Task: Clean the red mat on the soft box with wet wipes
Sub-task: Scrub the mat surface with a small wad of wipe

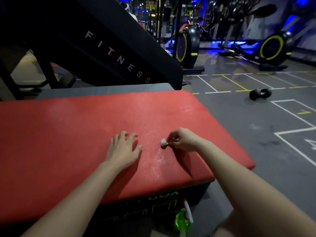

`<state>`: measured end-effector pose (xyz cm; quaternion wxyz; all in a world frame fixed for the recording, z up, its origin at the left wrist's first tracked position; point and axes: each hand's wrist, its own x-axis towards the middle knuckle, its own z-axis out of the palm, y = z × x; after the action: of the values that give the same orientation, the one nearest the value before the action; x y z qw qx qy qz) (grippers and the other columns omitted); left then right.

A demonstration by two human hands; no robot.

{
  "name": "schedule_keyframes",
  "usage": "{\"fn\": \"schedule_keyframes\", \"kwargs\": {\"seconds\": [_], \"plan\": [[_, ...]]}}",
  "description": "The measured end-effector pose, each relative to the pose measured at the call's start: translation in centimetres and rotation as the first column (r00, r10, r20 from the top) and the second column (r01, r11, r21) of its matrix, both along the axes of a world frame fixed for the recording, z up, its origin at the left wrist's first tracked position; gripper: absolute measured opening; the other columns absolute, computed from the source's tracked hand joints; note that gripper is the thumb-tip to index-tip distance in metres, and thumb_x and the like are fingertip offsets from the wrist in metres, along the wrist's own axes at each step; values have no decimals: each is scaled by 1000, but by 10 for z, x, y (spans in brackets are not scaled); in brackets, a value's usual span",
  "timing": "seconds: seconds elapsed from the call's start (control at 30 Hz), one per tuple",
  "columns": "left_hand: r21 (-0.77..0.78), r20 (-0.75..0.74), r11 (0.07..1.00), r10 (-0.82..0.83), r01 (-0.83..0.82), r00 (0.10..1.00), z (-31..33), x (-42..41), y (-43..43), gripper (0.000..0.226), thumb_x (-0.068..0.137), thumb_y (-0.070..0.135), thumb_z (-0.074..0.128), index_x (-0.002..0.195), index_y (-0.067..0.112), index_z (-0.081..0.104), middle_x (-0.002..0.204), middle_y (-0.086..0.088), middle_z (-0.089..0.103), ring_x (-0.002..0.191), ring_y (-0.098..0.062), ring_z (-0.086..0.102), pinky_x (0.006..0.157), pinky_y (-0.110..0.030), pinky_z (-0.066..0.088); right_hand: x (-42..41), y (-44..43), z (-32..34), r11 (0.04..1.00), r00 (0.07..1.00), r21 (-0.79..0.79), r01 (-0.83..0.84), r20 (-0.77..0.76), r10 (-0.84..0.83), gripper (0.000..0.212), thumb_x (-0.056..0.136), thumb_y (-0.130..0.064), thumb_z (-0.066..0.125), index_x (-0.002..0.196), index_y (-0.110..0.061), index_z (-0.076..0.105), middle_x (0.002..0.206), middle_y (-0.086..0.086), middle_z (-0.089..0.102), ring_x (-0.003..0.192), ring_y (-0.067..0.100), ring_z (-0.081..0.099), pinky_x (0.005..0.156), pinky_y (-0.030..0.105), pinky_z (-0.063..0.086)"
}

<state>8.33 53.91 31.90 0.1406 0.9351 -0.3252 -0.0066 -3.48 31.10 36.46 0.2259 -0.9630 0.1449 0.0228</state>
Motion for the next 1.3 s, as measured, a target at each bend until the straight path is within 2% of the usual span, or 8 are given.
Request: {"fn": "schedule_keyframes", "kwargs": {"seconds": [0.17, 0.3, 0.4, 0.77, 0.9, 1.03, 1.1, 1.3], "plan": [[19, 84, 999, -36, 35, 996, -25, -13, 17, 57, 101, 61, 32, 151, 35, 41, 149, -7, 42, 142, -28, 31, 124, -48, 16, -38, 28, 10, 977, 951, 96, -192, -228, 210, 10, 82, -26, 73, 92, -29, 75, 82, -4, 71, 68, 5, 57, 63, 24, 45], [21, 114, 1000, -14, 12, 993, -27, -16, 11, 56, 101, 60, 32, 150, 34, 41, 148, -7, 42, 141, -29, 32, 123, -50, 17, -62, 38, -7, 997, 996, 0, -83, -23, 83, 4, 85, -28, 71, 88, -29, 73, 76, -10, 67, 65, 3, 56, 58, 23, 41], [27, 91, 999, -21, 19, 996, -24, -17, 15, 57, 101, 61, 30, 150, 35, 40, 148, -6, 41, 141, -28, 32, 123, -49, 17, -68, 52, -20, 993, 987, -59, 103, 129, -95, 9, 89, -24, 67, 95, -24, 73, 92, 2, 71, 79, 17, 60, 64, 25, 40], [16, 67, 999, -43, 42, 997, -22, -19, 24, 56, 103, 59, 29, 154, 38, 37, 156, -6, 38, 146, -27, 30, 124, -46, 15, -122, 67, 2, 986, 997, -165, 35, -63, -46, 16, 85, -29, 62, 90, -19, 73, 76, -4, 66, 77, 15, 60, 70, 29, 46], [3, 83, 1000, -31, 31, 996, -27, -17, 23, 57, 102, 60, 29, 154, 38, 37, 156, -5, 38, 147, -26, 29, 125, -46, 14, -99, 53, -15, 988, 998, -153, 19, 69, -8, 8, 88, -20, 63, 91, -19, 70, 87, -6, 57, 84, 14, 56, 71, 23, 37], [15, 87, 1000, -25, 24, 996, -26, -13, 19, 56, 102, 61, 29, 154, 39, 36, 156, -5, 38, 146, -26, 29, 125, -47, 15, -56, 42, -34, 980, 956, -177, 95, 291, -41, 9, 91, -17, 62, 90, -11, 69, 92, 5, 57, 88, 28, 56, 76, 37, 43], [20, 77, 1000, -24, 22, 997, -25, -14, 19, 56, 102, 60, 29, 153, 38, 36, 155, -5, 38, 145, -26, 30, 125, -46, 16, -43, 36, -36, 969, 948, -218, 118, 317, -45, 9, 91, -16, 62, 89, -10, 70, 91, 7, 61, 88, 32, 55, 78, 42, 44], [151, 134, 988, -60, 39, 989, -11, -13, 15, 55, 102, 59, 31, 152, 39, 37, 148, -2, 44, 137, -24, 40, 112, -41, 34, -47, 30, -2, 988, 999, -154, -29, 18, 32, 10, 90, -21, 62, 95, -18, 71, 94, 2, 66, 87, 20, 60, 76, 35, 48]]}}
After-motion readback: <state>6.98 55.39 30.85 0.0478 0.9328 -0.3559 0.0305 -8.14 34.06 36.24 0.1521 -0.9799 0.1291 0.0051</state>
